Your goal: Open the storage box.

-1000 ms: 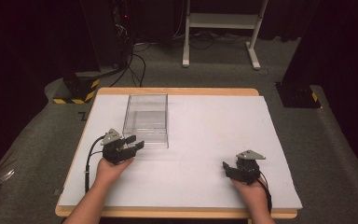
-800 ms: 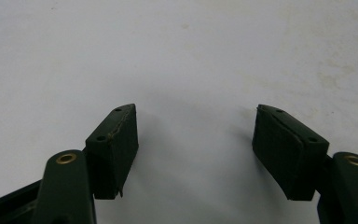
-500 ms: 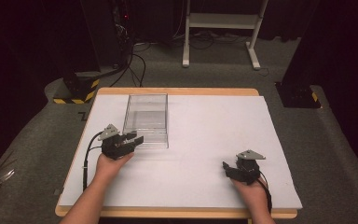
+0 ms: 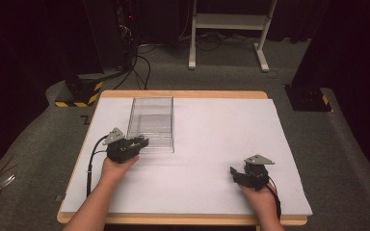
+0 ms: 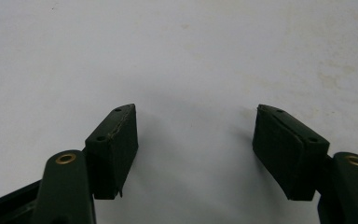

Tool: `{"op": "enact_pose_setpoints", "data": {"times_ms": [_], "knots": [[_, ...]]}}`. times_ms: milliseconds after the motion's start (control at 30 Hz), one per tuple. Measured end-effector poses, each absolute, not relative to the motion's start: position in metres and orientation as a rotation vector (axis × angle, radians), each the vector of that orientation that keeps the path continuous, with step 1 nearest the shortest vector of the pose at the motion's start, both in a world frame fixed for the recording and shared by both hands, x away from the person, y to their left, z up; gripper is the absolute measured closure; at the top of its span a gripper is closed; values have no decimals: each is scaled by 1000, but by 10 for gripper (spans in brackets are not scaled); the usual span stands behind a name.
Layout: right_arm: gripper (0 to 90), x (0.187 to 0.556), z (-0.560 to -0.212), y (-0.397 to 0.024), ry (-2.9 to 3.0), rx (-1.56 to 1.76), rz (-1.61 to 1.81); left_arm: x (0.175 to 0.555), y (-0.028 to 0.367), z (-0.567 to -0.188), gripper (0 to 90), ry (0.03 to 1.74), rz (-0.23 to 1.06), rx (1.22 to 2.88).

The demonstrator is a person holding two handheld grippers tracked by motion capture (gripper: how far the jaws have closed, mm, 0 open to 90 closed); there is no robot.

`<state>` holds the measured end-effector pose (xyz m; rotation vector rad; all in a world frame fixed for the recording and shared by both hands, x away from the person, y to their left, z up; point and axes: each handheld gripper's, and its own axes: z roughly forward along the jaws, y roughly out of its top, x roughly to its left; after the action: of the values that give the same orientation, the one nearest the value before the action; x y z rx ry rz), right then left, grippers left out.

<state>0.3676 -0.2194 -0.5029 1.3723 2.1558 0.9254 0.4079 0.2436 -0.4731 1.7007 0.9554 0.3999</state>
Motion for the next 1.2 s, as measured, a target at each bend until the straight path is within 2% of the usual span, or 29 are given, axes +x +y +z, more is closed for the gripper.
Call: {"op": "enact_pose_setpoints", "data": {"times_ms": [367,1200], "knots": [[310,368,-503,-219,2156,1372,925,406,248,-478,764,891,403,1694],[310,367,-503,-219,2156,1370,924,377,255,-480,817,829,387,1707]]}}
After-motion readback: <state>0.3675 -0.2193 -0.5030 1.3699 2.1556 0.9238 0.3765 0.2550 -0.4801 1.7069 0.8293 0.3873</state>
